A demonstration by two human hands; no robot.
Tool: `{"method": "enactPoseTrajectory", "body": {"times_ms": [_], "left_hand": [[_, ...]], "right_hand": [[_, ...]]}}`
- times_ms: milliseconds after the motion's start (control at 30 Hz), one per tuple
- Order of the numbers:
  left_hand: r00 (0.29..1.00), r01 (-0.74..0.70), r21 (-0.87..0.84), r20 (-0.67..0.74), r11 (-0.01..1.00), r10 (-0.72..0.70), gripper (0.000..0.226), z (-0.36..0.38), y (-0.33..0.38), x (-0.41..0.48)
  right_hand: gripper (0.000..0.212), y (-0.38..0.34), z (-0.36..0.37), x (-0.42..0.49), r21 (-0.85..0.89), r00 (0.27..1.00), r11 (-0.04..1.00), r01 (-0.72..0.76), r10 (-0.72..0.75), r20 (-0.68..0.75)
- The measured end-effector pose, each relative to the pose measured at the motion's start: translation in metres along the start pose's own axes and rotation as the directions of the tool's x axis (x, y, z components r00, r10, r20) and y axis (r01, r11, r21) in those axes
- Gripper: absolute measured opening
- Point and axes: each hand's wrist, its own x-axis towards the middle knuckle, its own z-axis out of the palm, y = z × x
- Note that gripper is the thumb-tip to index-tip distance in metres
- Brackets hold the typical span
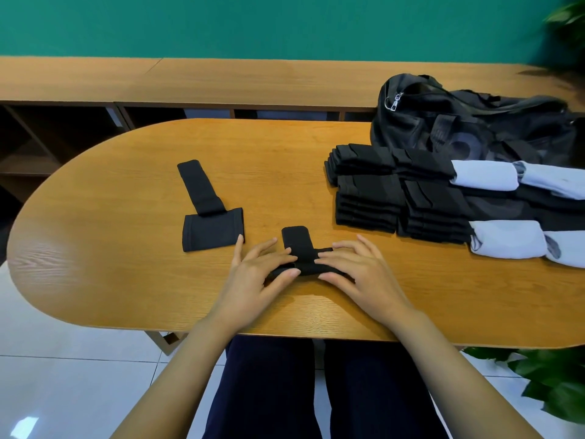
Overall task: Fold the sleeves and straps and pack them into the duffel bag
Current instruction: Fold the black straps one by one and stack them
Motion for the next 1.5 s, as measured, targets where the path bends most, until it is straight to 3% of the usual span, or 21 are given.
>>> {"method": "enactPoseTrajectory", "body": {"times_ms": [200,367,433,500,600,800,967,1100,1300,1500], "left_hand": [[0.993,0.071,-0.07,-0.089,0.995,-0.078,0.075,-0.007,0.014,0.005],[0.97,0.2,-0.154,-0.109,0.968,-0.217,0.06,-0.005,0.014,0.015],[0.956,0.253,-0.139,-0.119,0.957,-0.27,0.063,-0.003,0.011,0.017],[0.939,0.297,-0.074,-0.157,0.952,-0.305,0.071,-0.001,0.01,0.017],[0.955,0.218,0.015,-0.208,0.976,-0.21,0.065,0.001,0.007,0.012],[0.991,0.129,0.097,-0.035,0.987,-0.126,0.063,0.007,-0.006,0.006],[0.993,0.112,0.157,-0.061,0.981,-0.103,0.069,0.012,-0.007,0.006],[0.988,0.128,0.21,-0.113,0.969,-0.106,0.065,0.015,-0.008,0.006],[0.978,0.166,0.2,-0.155,0.966,-0.136,0.069,0.013,-0.009,0.004],[0.924,0.267,0.089,-0.307,0.959,-0.229,0.069,0.011,-0.008,0.002]], "right_hand": [[0.053,-0.011,-0.011,0.013,0.088,0.989,0.993,-0.081,0.091,-0.113],[0.061,-0.015,-0.01,0.035,0.195,0.954,0.943,-0.268,0.289,-0.084],[0.054,-0.018,-0.008,0.042,0.196,0.943,0.935,-0.295,0.317,-0.096],[0.052,-0.02,-0.007,0.043,0.127,0.953,0.962,-0.241,0.259,-0.156],[0.05,-0.026,-0.008,0.035,0.029,0.966,0.987,-0.159,0.162,-0.204],[0.05,-0.028,0.0,0.01,-0.081,0.984,0.981,-0.178,0.177,-0.012],[0.043,-0.028,0.0,0.007,-0.022,0.977,0.976,-0.215,0.215,-0.007],[0.05,-0.032,0.002,0.006,-0.054,0.996,0.994,-0.093,0.094,0.004],[0.077,-0.042,0.008,0.012,-0.195,0.985,0.981,-0.014,0.047,0.167],[0.069,-0.046,0.002,0.03,-0.224,0.995,0.975,0.008,0.016,0.103]]}}
